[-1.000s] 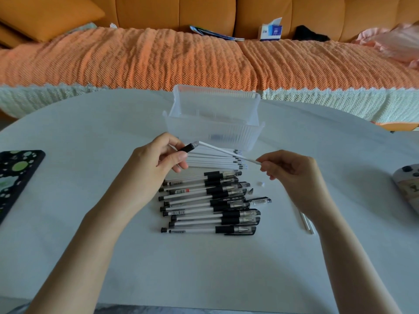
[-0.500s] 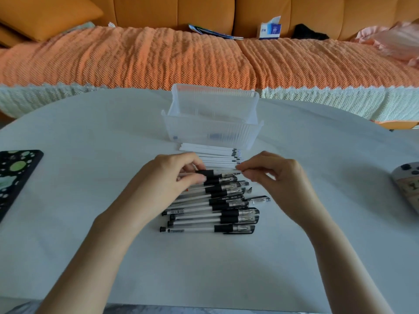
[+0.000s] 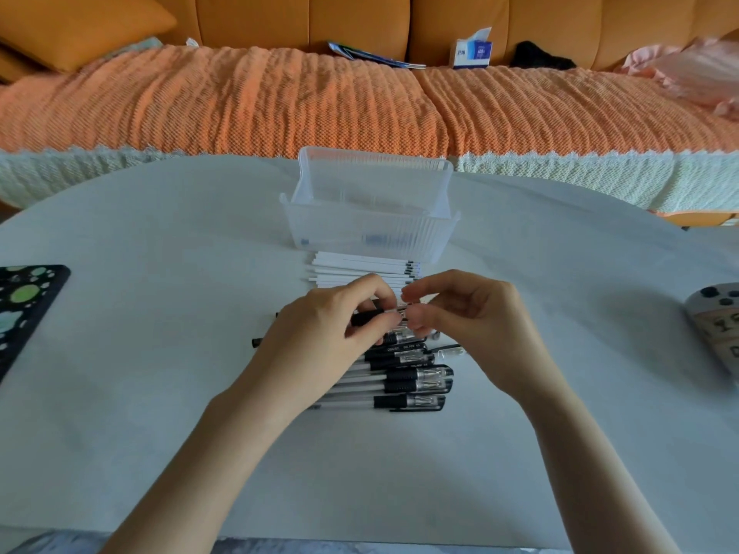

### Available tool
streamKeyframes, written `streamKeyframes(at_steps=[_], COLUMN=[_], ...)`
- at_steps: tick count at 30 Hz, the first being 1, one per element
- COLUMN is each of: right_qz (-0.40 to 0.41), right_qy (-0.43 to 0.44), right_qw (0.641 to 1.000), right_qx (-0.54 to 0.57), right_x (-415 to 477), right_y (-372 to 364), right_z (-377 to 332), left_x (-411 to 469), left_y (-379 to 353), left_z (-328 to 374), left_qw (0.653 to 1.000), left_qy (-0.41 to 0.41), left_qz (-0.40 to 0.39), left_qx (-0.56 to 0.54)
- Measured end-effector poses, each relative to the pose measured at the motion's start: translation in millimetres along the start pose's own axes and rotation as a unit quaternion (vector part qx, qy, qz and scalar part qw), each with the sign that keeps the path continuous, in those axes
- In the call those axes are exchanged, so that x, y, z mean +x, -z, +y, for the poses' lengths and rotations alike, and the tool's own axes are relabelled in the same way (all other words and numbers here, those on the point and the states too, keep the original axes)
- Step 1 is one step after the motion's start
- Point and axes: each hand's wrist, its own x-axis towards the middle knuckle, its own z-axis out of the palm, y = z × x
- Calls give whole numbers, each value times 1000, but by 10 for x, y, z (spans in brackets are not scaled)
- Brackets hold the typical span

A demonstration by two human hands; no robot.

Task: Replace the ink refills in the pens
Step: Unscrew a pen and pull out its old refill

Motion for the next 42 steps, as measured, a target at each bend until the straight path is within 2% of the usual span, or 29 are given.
streamKeyframes(at_steps=[15, 22, 28, 33, 42], right_qz=[-40, 36, 53, 58, 50], right_qy=[12, 24, -31, -68, -81], right_qw=[998, 995, 957, 936, 912], right_qx=[-42, -94, -284, -340, -398], right_x=[-13, -8, 13, 38, 48], right_y=[18, 208, 400, 432, 485], right_z=[26, 22, 173, 273, 306], left_x=[-10, 3, 19, 9, 2], left_y=[-4, 71, 74, 48, 56], left_z=[29, 17, 0, 3, 9], left_qw=[997, 998, 998, 998, 998], left_qy=[-21, 7, 25, 25, 23], left_qz=[20, 19, 15, -6, -15], left_qx=[64, 55, 47, 63, 61])
